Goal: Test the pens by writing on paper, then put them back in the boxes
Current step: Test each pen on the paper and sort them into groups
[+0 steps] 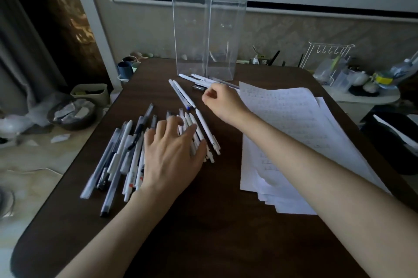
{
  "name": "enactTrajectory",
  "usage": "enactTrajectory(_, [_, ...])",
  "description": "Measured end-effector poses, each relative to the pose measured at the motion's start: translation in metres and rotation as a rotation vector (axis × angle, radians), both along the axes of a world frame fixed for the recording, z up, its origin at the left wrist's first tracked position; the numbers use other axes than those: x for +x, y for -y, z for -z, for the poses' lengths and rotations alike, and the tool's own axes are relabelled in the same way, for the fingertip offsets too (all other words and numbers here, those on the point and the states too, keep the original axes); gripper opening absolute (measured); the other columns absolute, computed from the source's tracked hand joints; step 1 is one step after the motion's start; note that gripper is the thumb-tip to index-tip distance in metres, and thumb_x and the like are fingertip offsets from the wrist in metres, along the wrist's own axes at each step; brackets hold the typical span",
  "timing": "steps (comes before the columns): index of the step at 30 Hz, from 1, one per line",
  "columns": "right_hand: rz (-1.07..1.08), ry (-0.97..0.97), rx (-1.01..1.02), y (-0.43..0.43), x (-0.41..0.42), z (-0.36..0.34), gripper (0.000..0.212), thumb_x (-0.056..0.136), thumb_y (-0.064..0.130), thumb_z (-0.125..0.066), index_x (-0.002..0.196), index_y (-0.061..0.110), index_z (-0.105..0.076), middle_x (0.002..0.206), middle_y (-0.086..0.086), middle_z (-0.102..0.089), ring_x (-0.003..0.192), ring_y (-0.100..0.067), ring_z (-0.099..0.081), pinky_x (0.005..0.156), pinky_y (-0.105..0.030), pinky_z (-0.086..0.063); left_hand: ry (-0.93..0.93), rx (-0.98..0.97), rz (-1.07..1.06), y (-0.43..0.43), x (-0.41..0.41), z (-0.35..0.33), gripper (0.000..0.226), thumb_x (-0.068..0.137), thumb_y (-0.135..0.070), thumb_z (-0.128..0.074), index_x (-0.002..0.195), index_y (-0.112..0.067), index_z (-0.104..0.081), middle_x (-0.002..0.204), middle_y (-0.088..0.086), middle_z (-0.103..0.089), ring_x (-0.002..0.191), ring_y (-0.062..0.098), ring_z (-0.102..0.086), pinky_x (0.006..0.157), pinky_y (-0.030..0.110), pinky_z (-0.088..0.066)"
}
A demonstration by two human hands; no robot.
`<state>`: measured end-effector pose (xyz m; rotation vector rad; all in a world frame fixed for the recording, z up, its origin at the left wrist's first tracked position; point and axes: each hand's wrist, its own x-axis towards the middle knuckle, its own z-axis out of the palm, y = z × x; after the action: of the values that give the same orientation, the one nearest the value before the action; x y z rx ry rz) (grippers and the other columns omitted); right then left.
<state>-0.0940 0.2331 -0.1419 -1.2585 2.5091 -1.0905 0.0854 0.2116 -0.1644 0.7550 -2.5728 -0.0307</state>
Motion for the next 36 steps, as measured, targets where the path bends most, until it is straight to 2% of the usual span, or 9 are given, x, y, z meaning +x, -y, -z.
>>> enactTrajectory(2, [0.034,-0.028,0.048,0.027,-0.005,0.002,0.018,0.090,0.020,-0.056,0.079,0.007,-0.062,0.081,-0.005,-0.063,0.082,-0.023,-0.059,0.075,-0.037,-0.047,0.126,0.109,0.019,0.004,-0.001,0.002,0.055,0.090,-0.060,-0.037,0.135,-0.029,-0.046,0.148,0.005,-0.035,0.136,0.025,-0.029,0.108,0.046,-0.023])
enactTrajectory(4, [0.069,-0.053,0.125,0.048,-0.010,0.010,0.028,0.087,0.022,-0.059,0.061,0.014,-0.053,0.068,-0.003,-0.054,0.077,-0.024,-0.055,0.066,-0.037,-0.044,0.198,0.182,0.032,0.008,-0.003,0.009,0.064,0.090,-0.065,-0.025,0.145,-0.032,-0.027,0.156,-0.001,-0.014,0.143,0.020,-0.012,0.114,0.043,-0.008])
enactTrajectory(8, [0.150,-0.091,0.261,0.072,-0.017,0.031,0.037,0.081,0.020,-0.057,0.055,0.020,-0.031,0.076,-0.008,-0.043,0.079,-0.027,-0.048,0.060,-0.032,-0.036,0.184,0.174,0.027,0.009,-0.001,0.011,0.067,0.090,-0.066,-0.024,0.145,-0.030,-0.025,0.157,-0.002,-0.013,0.143,0.019,-0.012,0.114,0.038,-0.012])
enactTrajectory(11, [0.223,-0.113,0.250,0.071,-0.016,0.032,0.037,0.085,0.020,-0.057,0.056,0.018,-0.034,0.060,-0.002,-0.035,0.065,-0.023,-0.042,0.051,-0.027,-0.032,0.176,0.176,0.026,0.007,-0.001,0.009,0.065,0.090,-0.065,-0.026,0.144,-0.028,-0.027,0.156,-0.002,-0.013,0.143,0.020,-0.012,0.113,0.038,-0.013])
enactTrajectory(17, [0.248,0.083,-0.266,0.006,-0.016,0.002,0.006,0.089,0.015,-0.058,0.086,0.010,-0.060,0.087,-0.003,-0.064,0.079,-0.015,-0.059,0.061,-0.017,-0.043,0.200,0.215,0.024,0.005,0.001,0.003,0.064,0.091,-0.061,-0.030,0.144,-0.027,-0.027,0.155,0.002,-0.016,0.142,0.022,-0.011,0.113,0.040,-0.014])
enactTrajectory(22, [0.271,0.379,-0.606,-0.083,-0.017,-0.014,0.002,0.089,0.015,-0.062,0.087,0.013,-0.063,0.076,0.005,-0.061,0.065,0.006,-0.055,0.058,-0.009,-0.041,0.160,0.187,0.084,-0.002,-0.002,-0.001,0.059,0.091,-0.054,-0.041,0.141,-0.023,-0.036,0.153,0.009,-0.022,0.142,0.027,-0.014,0.113,0.043,-0.014])
enactTrajectory(27, [0.208,0.420,-1.008,-0.163,-0.023,-0.022,0.018,0.097,0.024,-0.048,0.086,0.026,-0.063,0.087,0.008,-0.066,0.089,-0.009,-0.062,0.077,-0.021,-0.046,0.096,0.053,0.268,-0.020,-0.013,-0.001,0.049,0.087,-0.047,-0.042,0.118,-0.014,-0.062,0.133,0.015,-0.051,0.129,0.034,-0.041,0.102,0.048,-0.034])
enactTrajectory(31, [0.158,0.141,-0.854,-0.191,-0.017,-0.016,0.022,0.099,0.030,-0.039,0.092,0.030,-0.060,0.068,0.008,-0.058,0.067,-0.008,-0.056,0.068,-0.019,-0.044,0.096,0.066,0.459,-0.040,-0.029,-0.007,0.046,0.089,-0.045,-0.037,0.115,-0.016,-0.062,0.126,0.007,-0.054,0.116,0.026,-0.052,0.095,0.038,-0.041])
enactTrajectory(36, [0.031,-0.081,-0.514,-0.196,-0.008,0.009,0.032,0.093,0.035,-0.046,0.079,0.009,-0.059,0.062,0.004,-0.053,0.054,-0.006,-0.045,0.054,-0.012,-0.031,0.083,0.148,0.614,-0.062,-0.054,-0.010,0.043,0.093,-0.046,-0.036,0.116,-0.020,-0.061,0.125,0.000,-0.055,0.109,0.017,-0.055,0.090,0.030,-0.040])
